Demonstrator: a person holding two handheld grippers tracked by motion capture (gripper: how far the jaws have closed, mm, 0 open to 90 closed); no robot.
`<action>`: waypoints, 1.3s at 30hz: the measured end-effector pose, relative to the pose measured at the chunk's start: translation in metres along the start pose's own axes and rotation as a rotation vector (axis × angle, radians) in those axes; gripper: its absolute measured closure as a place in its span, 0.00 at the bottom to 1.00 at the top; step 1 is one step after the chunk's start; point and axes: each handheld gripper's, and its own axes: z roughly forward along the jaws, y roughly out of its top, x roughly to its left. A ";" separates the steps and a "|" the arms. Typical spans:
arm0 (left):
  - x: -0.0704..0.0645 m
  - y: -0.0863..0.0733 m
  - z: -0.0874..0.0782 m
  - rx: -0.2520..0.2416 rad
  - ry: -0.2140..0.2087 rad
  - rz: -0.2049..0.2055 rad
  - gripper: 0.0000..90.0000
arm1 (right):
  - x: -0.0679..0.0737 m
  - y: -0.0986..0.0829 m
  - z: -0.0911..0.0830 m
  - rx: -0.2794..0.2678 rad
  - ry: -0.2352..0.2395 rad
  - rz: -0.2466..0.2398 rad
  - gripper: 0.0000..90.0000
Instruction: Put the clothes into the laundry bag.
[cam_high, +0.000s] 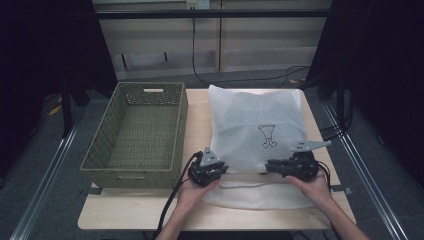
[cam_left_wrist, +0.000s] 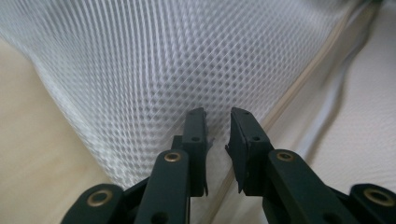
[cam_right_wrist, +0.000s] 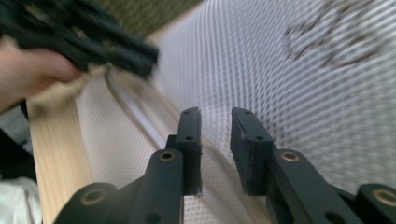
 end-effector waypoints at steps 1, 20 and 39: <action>0.001 -0.003 0.003 0.040 0.022 0.013 0.85 | -0.002 0.000 -0.006 -0.027 -0.002 0.010 0.85; 0.002 -0.019 -0.005 0.064 0.043 0.020 0.80 | -0.035 -0.036 0.005 0.199 -0.229 0.042 0.78; 0.006 -0.021 -0.002 0.029 -0.015 0.001 0.75 | -0.001 -0.012 0.056 0.215 -0.155 -0.168 0.89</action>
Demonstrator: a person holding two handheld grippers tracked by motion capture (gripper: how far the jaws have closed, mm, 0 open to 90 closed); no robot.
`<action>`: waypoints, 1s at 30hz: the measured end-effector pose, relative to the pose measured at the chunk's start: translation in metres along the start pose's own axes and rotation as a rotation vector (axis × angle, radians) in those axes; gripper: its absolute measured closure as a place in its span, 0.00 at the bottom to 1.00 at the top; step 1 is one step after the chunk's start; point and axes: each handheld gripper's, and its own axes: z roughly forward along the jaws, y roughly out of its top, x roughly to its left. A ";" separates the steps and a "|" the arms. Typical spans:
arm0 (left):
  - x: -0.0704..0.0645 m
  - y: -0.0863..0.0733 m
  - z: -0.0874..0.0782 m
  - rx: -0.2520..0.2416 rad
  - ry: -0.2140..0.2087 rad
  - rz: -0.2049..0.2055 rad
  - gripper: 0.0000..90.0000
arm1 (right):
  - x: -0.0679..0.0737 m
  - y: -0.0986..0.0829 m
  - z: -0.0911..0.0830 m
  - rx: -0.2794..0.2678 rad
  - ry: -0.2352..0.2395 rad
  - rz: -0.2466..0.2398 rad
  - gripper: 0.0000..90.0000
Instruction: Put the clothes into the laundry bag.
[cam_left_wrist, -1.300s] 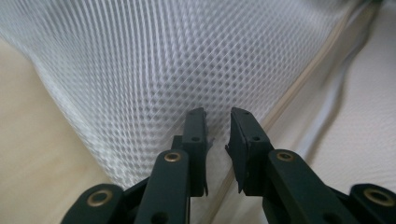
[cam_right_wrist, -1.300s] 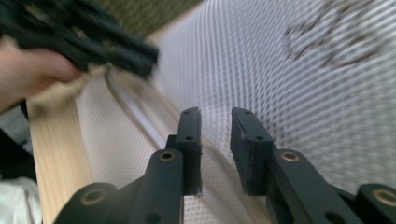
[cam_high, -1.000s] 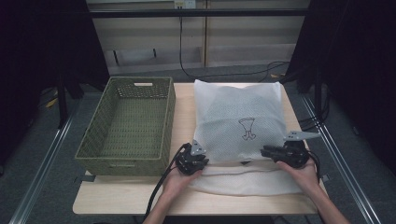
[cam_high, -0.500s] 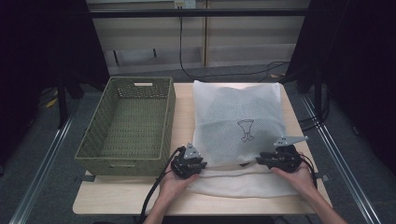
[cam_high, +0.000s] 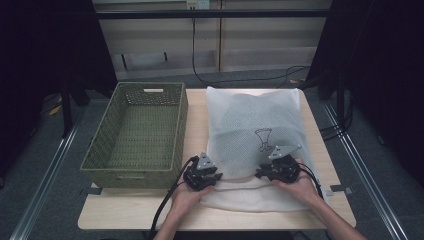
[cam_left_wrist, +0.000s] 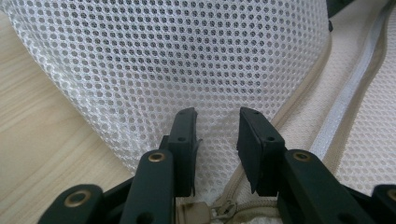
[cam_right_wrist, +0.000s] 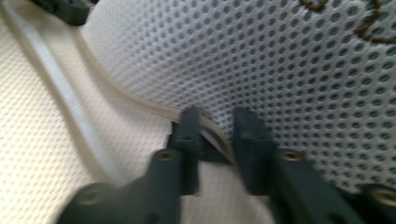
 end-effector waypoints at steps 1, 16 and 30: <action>0.000 0.000 0.000 0.003 0.003 -0.003 0.75 | 0.000 0.001 0.001 0.004 0.002 0.019 0.95; -0.011 0.007 -0.014 -0.041 0.016 0.021 0.80 | 0.019 0.014 -0.021 -0.099 0.236 0.020 1.00; -0.061 0.019 -0.012 -0.068 -0.161 0.124 0.77 | 0.025 0.009 0.012 0.027 0.156 -0.037 1.00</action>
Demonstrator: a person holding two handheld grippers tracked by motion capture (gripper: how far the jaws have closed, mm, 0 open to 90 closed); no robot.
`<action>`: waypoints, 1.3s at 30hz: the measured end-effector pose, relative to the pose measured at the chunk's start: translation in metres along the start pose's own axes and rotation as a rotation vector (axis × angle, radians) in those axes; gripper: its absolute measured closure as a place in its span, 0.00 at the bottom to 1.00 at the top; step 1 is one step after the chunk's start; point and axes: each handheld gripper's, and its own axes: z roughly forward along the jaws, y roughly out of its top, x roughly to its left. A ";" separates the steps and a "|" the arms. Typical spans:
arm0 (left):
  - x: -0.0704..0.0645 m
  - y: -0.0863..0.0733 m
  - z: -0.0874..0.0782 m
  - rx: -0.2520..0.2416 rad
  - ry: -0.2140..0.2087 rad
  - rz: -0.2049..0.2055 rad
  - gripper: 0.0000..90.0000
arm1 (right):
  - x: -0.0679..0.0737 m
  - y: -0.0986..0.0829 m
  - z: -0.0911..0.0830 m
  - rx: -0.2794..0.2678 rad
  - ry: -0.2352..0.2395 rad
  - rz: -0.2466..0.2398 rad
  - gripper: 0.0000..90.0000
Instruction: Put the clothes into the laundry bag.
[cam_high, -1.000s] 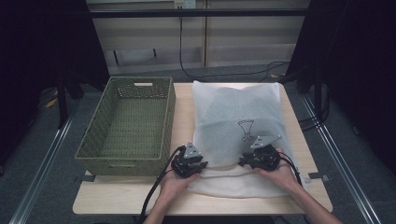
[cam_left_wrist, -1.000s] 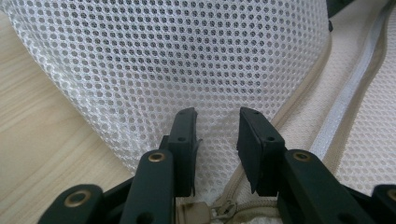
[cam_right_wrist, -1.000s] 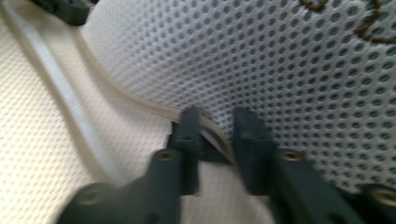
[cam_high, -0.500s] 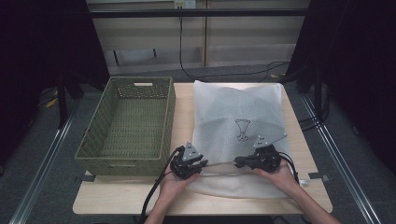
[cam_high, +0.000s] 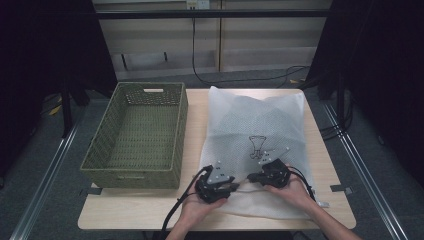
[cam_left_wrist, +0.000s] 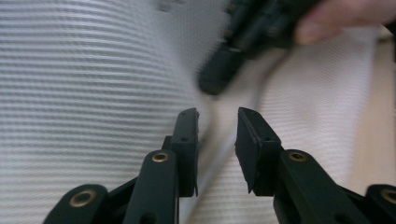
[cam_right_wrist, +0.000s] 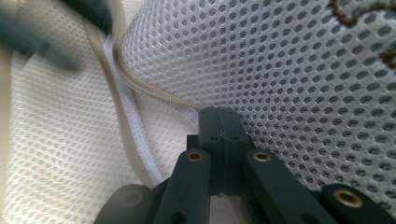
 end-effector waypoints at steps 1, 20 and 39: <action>-0.005 -0.001 0.007 0.009 -0.032 0.029 0.77 | 0.000 0.000 0.000 0.000 -0.027 -0.003 1.00; -0.023 -0.013 0.024 0.083 -0.031 0.070 1.00 | -0.038 0.023 0.013 -0.021 -0.156 0.065 1.00; -0.026 -0.001 0.038 0.081 -0.024 0.025 0.93 | -0.029 0.002 -0.016 -0.068 -0.082 0.090 1.00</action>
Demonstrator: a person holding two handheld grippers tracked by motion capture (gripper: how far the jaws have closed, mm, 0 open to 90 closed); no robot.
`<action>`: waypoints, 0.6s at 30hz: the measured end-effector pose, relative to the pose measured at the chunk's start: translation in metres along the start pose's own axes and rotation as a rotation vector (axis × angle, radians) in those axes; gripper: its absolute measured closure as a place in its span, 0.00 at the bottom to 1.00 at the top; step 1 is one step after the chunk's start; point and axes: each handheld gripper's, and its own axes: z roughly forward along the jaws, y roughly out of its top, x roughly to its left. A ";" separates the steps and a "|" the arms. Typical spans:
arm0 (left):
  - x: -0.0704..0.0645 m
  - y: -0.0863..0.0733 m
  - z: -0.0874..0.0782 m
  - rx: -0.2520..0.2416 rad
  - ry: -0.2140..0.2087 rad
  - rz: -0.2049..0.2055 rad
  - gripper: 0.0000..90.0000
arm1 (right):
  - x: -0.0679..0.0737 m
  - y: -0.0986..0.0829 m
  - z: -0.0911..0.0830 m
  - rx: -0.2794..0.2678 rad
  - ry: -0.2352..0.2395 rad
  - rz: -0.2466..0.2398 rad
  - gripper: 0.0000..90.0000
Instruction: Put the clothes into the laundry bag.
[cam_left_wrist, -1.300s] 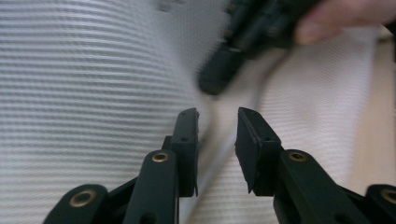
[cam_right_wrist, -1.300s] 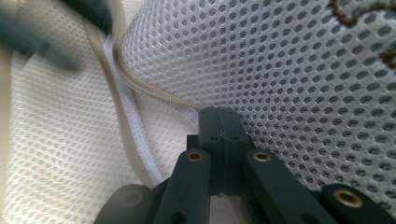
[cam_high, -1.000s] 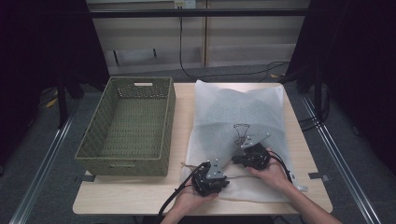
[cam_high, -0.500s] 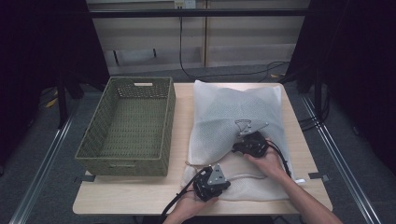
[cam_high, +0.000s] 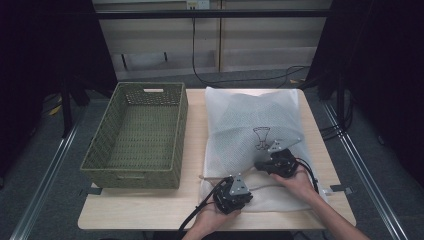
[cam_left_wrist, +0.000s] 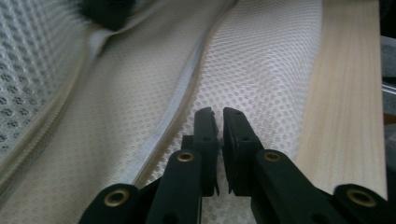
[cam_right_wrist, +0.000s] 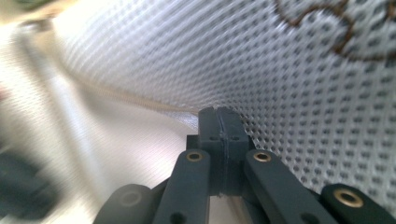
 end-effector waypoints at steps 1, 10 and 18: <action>0.001 0.000 0.001 -0.012 -0.004 -0.007 0.91 | 0.004 -0.004 -0.006 -0.001 0.011 -0.011 1.00; 0.006 -0.001 -0.002 -0.013 0.033 -0.010 0.83 | 0.011 -0.023 -0.021 0.011 0.050 -0.011 0.99; 0.013 -0.007 -0.019 -0.126 0.029 -0.078 0.46 | 0.010 -0.022 -0.042 -0.138 0.041 0.027 0.71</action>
